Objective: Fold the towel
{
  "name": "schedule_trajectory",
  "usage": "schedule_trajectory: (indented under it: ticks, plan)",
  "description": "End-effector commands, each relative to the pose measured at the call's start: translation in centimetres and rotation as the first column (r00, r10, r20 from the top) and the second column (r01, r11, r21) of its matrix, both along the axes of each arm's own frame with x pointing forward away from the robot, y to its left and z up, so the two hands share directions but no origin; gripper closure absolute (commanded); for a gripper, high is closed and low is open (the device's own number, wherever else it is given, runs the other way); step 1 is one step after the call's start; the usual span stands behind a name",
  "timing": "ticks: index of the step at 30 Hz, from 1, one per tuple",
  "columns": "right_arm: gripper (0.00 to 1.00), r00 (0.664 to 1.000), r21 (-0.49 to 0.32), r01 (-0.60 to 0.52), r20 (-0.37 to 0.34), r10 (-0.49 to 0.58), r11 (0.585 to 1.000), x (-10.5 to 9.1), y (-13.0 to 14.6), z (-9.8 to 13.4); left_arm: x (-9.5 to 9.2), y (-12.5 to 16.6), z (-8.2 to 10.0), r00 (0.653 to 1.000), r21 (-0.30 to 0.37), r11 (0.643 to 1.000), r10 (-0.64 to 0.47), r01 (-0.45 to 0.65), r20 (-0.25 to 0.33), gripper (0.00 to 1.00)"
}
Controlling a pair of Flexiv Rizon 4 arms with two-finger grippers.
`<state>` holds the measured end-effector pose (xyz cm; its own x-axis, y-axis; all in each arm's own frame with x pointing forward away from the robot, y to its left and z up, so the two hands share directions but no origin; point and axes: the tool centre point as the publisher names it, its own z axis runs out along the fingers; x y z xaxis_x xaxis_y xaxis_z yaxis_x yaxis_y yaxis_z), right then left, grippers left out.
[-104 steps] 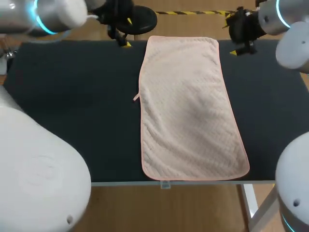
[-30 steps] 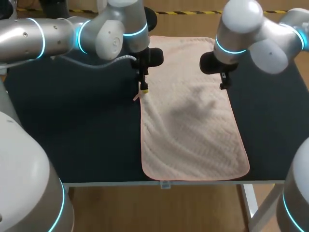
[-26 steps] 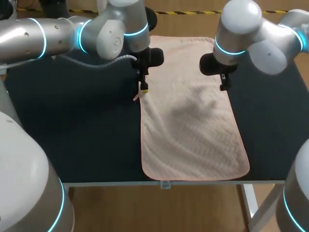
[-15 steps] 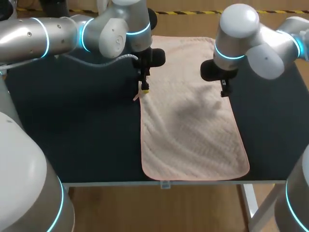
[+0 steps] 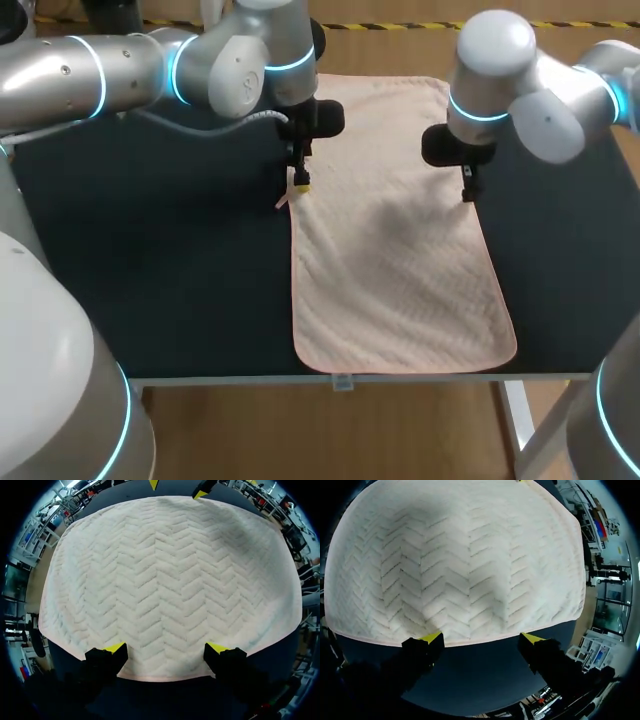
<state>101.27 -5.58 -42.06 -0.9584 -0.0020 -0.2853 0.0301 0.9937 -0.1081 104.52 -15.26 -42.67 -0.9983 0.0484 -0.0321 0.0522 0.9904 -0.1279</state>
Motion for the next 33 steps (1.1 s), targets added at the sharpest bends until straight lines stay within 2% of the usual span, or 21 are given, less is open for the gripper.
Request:
schedule_trajectory:
  ticks: [1,7,14,21,26,33]
  plan:
    - [0.0,1.0,0.016,0.004,-0.015,-0.004,1.0,1.3,0.4,-0.5,0.3,0.0,0.1,1.0,0.005,1.0,0.001,-0.001,-0.005,0.0]
    - [0.0,0.999,0.071,-0.012,-0.043,0.015,0.997,1.8,1.4,-1.1,0.5,0.2,0.1,1.0,0.009,1.0,0.006,-0.006,-0.004,0.0]
    - [0.0,0.986,0.088,-0.027,-0.163,0.041,0.996,1.9,1.4,-2.3,0.6,0.1,0.1,1.0,0.009,1.0,0.004,-0.004,-0.008,0.0]
    - [0.0,0.983,0.091,-0.036,-0.178,0.052,0.995,2.4,1.5,-2.3,0.7,-0.1,0.1,1.0,0.011,1.0,-0.004,0.004,-0.01,0.0]
    - [0.0,0.969,0.089,-0.059,-0.236,0.078,0.994,2.9,1.6,-2.5,1.0,0.0,0.1,1.0,0.012,1.0,-0.003,0.004,-0.012,0.0]
    - [0.0,0.966,0.089,-0.063,-0.246,0.083,0.994,3.2,1.7,-2.8,1.1,-0.1,0.1,1.0,0.011,1.0,-0.007,0.007,-0.017,0.0]
